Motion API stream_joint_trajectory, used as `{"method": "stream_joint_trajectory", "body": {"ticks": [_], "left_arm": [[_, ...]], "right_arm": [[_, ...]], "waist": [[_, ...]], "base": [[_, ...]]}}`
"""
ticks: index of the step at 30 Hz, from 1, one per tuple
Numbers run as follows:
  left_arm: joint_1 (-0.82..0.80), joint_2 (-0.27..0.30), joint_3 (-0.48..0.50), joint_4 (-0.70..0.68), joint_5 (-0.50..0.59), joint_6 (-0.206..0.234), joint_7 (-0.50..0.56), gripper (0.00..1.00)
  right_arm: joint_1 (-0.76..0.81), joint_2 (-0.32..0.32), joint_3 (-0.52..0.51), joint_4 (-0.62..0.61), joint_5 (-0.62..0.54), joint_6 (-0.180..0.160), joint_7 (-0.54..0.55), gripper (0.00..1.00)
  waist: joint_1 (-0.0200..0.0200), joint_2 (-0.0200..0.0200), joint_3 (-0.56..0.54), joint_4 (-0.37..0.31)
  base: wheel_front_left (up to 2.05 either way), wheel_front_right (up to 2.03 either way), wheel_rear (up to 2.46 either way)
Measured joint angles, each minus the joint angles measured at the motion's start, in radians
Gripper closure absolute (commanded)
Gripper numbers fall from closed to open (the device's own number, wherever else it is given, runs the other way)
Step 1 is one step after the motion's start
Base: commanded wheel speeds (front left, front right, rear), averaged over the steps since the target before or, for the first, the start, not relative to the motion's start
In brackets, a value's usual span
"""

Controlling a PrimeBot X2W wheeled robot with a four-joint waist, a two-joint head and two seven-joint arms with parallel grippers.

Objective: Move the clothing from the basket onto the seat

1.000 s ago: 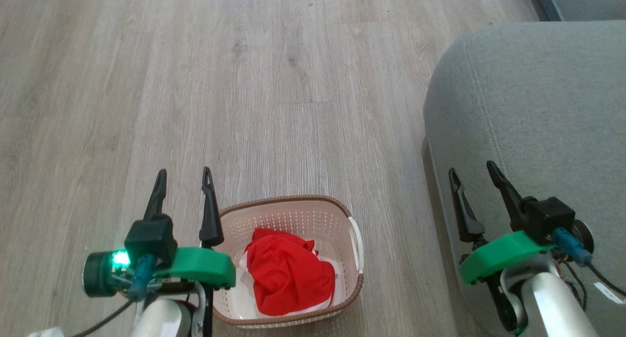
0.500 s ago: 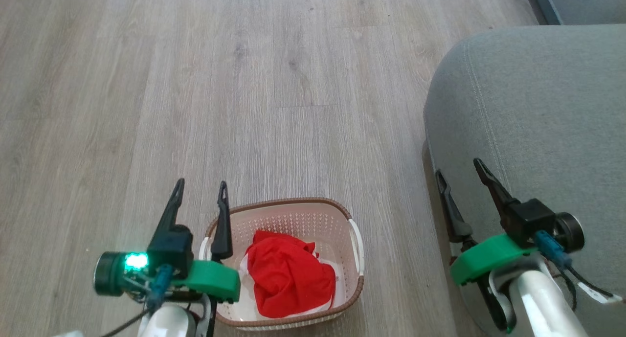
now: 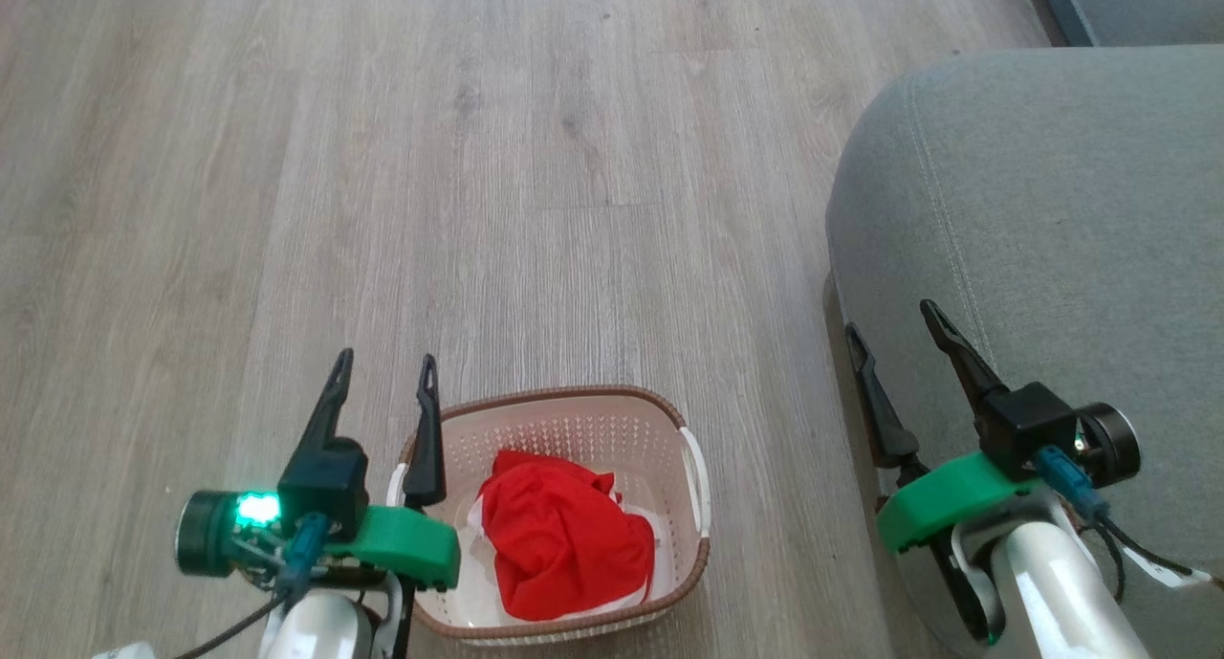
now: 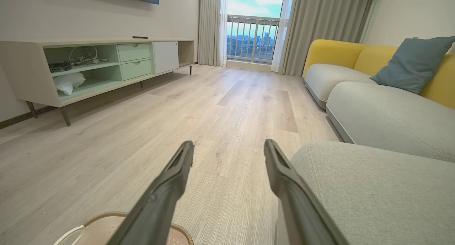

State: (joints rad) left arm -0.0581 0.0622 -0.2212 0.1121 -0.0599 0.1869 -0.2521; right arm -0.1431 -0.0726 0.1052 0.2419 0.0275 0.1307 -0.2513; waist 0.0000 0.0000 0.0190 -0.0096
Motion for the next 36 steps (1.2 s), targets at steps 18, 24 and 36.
{"method": "stream_joint_trajectory", "body": {"ticks": [18, 24, 36], "left_arm": [[-0.088, -0.007, -0.045, 0.429, 0.036, -0.111, 0.000, 0.00], [-0.283, -0.003, -0.087, 0.571, 0.082, -0.131, 0.000, 0.00], [-0.571, -0.007, -0.155, 0.855, 0.109, -0.149, 0.000, 0.00]], "right_arm": [[-0.046, -0.021, 0.006, -0.038, -0.021, 0.000, -0.001, 0.00], [-0.109, -0.029, 0.006, -0.084, -0.036, 0.000, -0.001, 0.00], [-0.191, -0.036, 0.013, -0.177, -0.086, 0.000, -0.001, 0.00]], "waist": [[0.0000, 0.0000, 0.164, -0.040], [0.0003, 0.0000, 0.315, -0.054], [0.0003, -0.0001, 0.607, -0.072]], "base": [[0.00, 0.00, 0.00], [0.00, 0.00, 0.00], [0.00, 0.00, 0.00]]}}
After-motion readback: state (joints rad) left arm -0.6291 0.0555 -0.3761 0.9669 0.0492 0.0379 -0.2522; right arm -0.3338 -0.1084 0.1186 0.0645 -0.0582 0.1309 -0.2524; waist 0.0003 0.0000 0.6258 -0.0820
